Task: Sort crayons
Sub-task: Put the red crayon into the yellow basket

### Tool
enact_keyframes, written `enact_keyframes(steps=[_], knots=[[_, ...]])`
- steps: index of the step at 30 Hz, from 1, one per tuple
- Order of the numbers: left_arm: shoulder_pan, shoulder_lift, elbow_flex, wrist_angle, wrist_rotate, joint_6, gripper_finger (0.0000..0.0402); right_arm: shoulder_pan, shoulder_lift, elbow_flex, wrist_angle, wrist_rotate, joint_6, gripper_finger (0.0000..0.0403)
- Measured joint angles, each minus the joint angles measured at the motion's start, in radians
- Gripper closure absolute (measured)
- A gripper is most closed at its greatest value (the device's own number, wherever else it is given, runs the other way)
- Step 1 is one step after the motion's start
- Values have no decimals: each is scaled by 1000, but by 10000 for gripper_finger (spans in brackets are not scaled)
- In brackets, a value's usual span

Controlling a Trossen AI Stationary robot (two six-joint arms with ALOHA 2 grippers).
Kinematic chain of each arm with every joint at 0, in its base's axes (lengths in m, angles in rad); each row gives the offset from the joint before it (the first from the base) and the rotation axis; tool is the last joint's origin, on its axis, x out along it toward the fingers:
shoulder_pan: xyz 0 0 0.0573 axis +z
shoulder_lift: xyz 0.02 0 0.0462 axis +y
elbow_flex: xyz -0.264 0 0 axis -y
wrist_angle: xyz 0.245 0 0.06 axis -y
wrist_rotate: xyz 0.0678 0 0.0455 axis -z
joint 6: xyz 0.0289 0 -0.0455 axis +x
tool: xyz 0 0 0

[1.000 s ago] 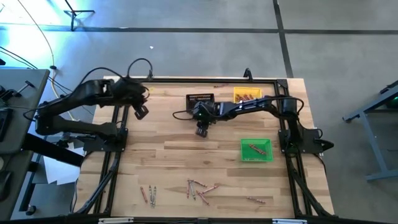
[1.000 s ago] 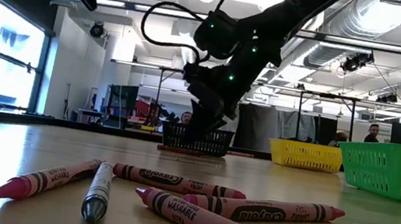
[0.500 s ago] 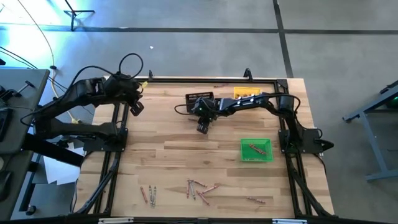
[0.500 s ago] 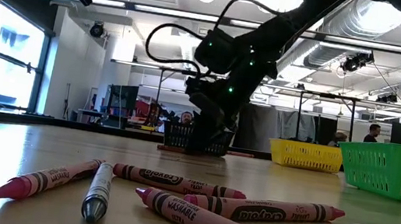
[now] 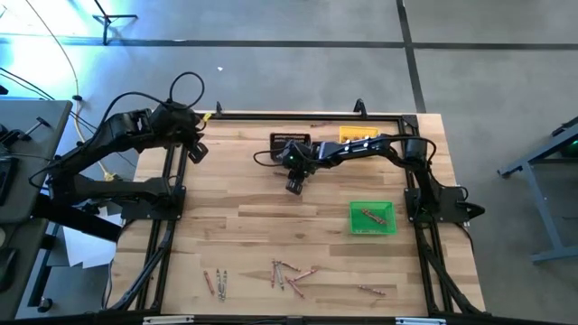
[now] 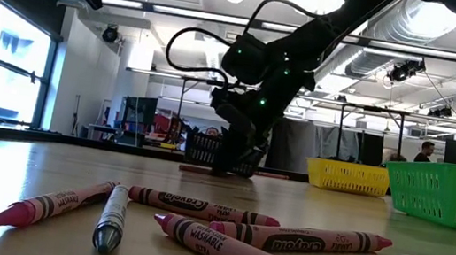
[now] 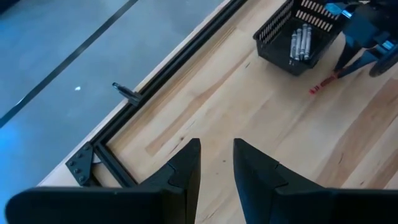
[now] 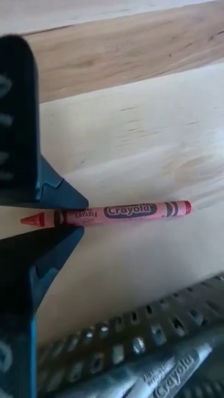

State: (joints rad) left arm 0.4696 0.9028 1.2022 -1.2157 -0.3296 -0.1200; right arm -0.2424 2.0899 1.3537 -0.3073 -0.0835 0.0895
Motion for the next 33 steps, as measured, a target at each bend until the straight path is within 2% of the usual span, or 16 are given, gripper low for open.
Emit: enact_keyframes(steps=[13, 20, 25, 29, 33], knots=[[11, 0, 0, 0, 4, 1, 321, 0, -1, 1, -6, -32, 44, 389], [11, 0, 0, 0, 5, 1, 321, 3, 1, 117, -140, -48, 16, 393], [11, 0, 0, -13, 5, 1, 321, 2, 0, 260, -338, -37, -45, 392], [11, 0, 0, -25, 5, 1, 321, -8, 0, 399, -611, 41, -144, 392], [11, 0, 0, -25, 5, 1, 321, -56, -5, 497, -857, 67, -220, 392]])
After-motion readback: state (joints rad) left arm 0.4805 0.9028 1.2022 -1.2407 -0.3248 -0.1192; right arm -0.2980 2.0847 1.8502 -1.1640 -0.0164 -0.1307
